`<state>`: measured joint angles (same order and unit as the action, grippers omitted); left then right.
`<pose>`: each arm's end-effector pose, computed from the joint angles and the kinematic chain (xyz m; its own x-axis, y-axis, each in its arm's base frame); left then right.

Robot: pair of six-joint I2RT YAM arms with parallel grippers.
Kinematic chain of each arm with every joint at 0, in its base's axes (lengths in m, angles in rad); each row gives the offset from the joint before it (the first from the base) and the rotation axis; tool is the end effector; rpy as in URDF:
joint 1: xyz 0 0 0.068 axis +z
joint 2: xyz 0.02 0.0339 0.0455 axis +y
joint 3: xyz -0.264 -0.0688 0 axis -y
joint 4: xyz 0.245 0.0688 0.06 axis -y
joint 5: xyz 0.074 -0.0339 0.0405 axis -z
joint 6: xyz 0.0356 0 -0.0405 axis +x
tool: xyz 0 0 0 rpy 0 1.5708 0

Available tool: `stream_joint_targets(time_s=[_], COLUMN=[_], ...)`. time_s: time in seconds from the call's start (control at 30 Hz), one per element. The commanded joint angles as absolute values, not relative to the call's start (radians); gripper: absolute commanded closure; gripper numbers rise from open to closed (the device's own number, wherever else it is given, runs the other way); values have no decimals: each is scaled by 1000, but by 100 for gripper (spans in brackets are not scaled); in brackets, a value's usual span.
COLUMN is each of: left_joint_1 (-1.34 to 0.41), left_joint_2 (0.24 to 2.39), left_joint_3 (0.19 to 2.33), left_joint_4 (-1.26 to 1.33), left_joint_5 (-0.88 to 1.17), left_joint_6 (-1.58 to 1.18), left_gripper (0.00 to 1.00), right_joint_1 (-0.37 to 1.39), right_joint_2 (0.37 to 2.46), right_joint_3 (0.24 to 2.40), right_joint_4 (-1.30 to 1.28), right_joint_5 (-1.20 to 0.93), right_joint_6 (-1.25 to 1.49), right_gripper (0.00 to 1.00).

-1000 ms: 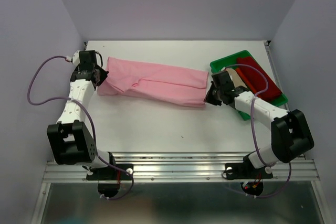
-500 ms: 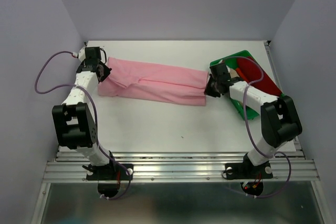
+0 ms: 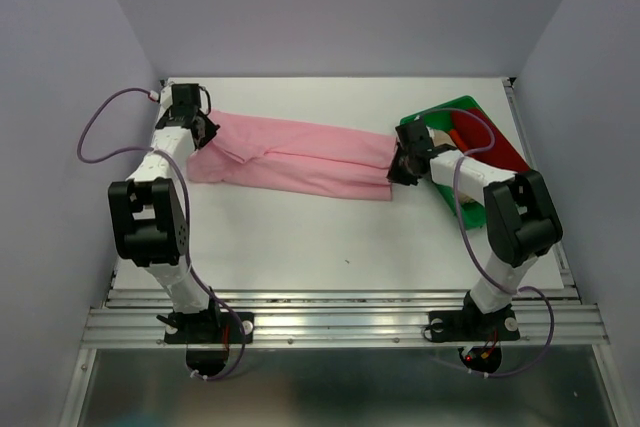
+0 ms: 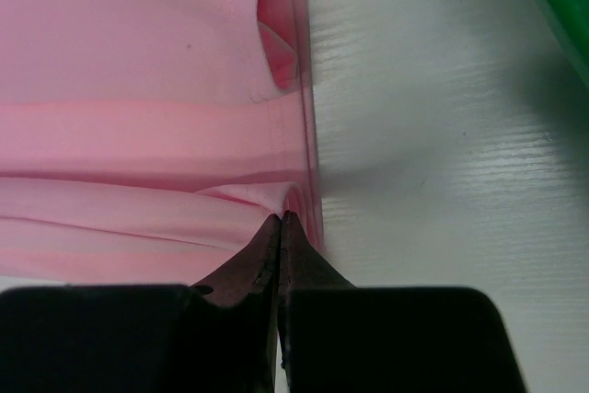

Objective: Roll the t-shirts
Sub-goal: Fold the T-shirt at the center of the board.

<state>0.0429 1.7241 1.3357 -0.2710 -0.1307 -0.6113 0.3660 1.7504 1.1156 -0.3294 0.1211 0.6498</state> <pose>0.3956 0.0216 0.2702 -0.4178 -0.5875 -0.6931 -0.4704 0.7925 -0.3882 0.3399 0.1257 0.1864 -0.7869 0.3416 -0.5139 0.2325 0.9355 0.2659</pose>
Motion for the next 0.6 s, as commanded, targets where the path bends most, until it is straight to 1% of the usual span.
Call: stream_joint_targets(time_s=[0.0, 0.3, 0.57], left_joint_1=[26, 6, 6], left_joint_2=[1741, 1787, 1802], left_joint_3=[1388, 1428, 1440], left_joint_4=[-250, -255, -252], left_joint_5=[-161, -207, -209], left_joint_6=[-591, -578, -581], left_gripper=[100, 100, 100], right_joint_1=[350, 341, 331], right_joint_2=[1758, 1764, 1793], right_joint_3=[1163, 1172, 1204], right_joint_4=[-290, -285, -279], right_joint_5=[149, 156, 158], right_joint_6=[637, 640, 643], right_gripper=[99, 99, 99])
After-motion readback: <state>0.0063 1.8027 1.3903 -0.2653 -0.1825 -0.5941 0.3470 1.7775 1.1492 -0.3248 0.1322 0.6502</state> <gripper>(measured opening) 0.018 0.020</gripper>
